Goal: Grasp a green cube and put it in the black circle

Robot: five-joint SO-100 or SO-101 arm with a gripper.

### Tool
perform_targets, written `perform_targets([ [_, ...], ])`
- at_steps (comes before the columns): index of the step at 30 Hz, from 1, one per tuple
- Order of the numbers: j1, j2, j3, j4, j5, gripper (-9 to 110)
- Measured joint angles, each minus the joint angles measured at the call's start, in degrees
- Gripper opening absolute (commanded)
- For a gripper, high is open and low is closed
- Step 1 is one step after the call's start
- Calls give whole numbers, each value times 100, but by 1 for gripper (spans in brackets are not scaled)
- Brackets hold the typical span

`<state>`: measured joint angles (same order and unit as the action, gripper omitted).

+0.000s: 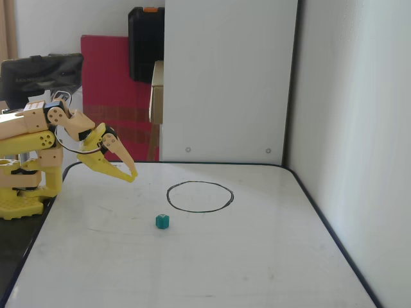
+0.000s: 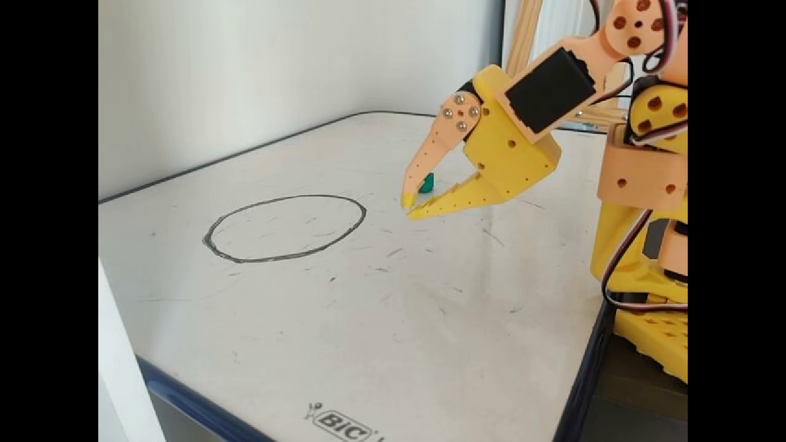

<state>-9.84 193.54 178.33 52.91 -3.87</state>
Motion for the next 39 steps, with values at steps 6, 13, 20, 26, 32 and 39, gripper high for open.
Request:
perform_targets([
  [6, 0, 0, 0, 0, 0, 0],
  [13, 0, 0, 0, 0, 0, 0],
  [20, 193, -466, -290, 167, -237, 0],
  [26, 457, -1714, -1582, 519, -765, 0],
  [32, 914, -3472, -4096, 1081, -1310, 0],
  [39, 1441, -5625, -6495, 1301, -2171, 3],
])
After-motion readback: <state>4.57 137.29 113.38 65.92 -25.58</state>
